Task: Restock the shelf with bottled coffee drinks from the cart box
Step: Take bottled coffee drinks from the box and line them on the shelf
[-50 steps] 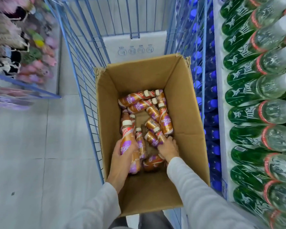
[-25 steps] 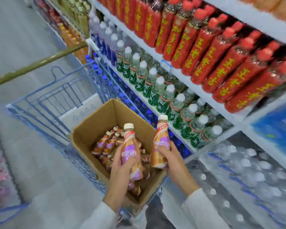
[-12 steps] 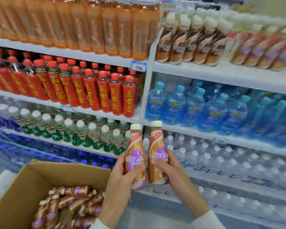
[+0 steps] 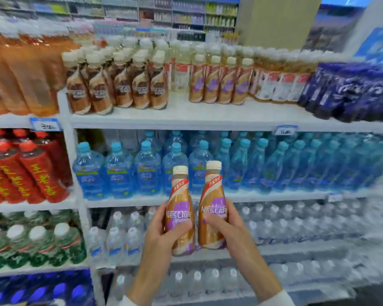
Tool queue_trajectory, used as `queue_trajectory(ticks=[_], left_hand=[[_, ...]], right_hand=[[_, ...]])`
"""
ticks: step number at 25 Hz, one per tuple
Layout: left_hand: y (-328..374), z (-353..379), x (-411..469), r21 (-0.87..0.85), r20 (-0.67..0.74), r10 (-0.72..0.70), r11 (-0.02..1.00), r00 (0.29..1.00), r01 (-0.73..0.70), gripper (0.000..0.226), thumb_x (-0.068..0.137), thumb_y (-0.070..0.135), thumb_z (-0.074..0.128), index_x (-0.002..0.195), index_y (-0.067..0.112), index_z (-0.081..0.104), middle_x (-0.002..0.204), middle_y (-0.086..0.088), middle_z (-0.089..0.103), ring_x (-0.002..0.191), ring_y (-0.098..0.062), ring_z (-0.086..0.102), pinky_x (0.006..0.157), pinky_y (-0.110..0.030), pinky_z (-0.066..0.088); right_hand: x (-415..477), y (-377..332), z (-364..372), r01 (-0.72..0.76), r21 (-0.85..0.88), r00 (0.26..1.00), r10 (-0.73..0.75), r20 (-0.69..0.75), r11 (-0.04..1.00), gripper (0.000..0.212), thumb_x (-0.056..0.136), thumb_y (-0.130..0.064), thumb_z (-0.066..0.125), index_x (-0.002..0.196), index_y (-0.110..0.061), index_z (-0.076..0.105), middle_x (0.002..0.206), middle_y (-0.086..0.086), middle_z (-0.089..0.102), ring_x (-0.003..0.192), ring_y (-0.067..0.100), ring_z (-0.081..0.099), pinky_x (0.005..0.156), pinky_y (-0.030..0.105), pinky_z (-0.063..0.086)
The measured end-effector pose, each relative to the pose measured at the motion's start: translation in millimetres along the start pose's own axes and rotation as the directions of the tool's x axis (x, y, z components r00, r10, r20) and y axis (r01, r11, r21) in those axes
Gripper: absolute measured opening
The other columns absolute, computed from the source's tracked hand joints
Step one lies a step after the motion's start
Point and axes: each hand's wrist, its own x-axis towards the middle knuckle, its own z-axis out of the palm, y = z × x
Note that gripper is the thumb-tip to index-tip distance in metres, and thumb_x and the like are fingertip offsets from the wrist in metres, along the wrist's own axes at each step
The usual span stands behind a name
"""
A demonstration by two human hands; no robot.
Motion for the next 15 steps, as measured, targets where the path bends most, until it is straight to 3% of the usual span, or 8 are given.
queue_trajectory(ticks=[6, 9, 12, 15], left_hand=[[-4.8, 81.6, 33.9, 0.019, 0.032, -0.012, 1.0, 0.999, 0.012, 0.056, 0.05, 0.029, 0.09, 0.102, 0.028, 0.071, 0.094, -0.011, 0.076, 0.078, -0.022, 0.071, 0.073, -0.039, 0.06], [-1.3, 102.5, 52.8, 0.015, 0.065, -0.015, 1.0, 0.998, 0.014, 0.061, 0.053, 0.016, 0.094, 0.107, 0.027, 0.068, 0.091, -0.005, 0.078, 0.076, -0.017, 0.074, 0.062, -0.027, 0.059], [3.6, 115.1, 80.2, 0.025, 0.096, -0.026, 0.999, 0.995, 0.023, 0.064, 0.055, 0.017, 0.086, 0.115, 0.026, 0.066, 0.096, -0.004, 0.078, 0.083, -0.019, 0.075, 0.062, -0.023, 0.058], [7.2, 123.1, 111.5, 0.028, 0.118, -0.013, 1.0, 0.993, 0.01, 0.067, 0.058, 0.01, 0.091, 0.117, 0.025, 0.064, 0.097, -0.003, 0.078, 0.085, -0.018, 0.075, 0.063, -0.023, 0.058]], right_hand=[[20.6, -29.5, -81.2, 0.019, 0.043, 0.998, -0.017, -0.06, 0.999, 0.037, 0.083, -0.015, 0.077, 0.117, -0.023, 0.063, 0.099, 0.002, 0.076, 0.084, 0.01, 0.073, 0.064, 0.02, 0.055], [34.1, -38.9, -98.1, 0.029, 0.064, 0.999, -0.026, -0.04, 0.998, 0.052, 0.074, -0.026, 0.083, 0.122, -0.025, 0.063, 0.107, 0.003, 0.076, 0.098, 0.018, 0.073, 0.071, 0.023, 0.057], [56.9, -47.6, -104.7, 0.021, 0.09, 1.0, -0.019, -0.022, 0.996, 0.059, 0.07, -0.02, 0.086, 0.124, -0.024, 0.062, 0.108, 0.002, 0.077, 0.099, 0.017, 0.074, 0.07, 0.023, 0.058], [85.6, -55.6, -109.5, 0.02, 0.079, 1.0, -0.02, -0.007, 0.997, 0.059, 0.07, -0.02, 0.085, 0.125, -0.022, 0.062, 0.109, 0.004, 0.077, 0.1, 0.02, 0.074, 0.074, 0.026, 0.059]])
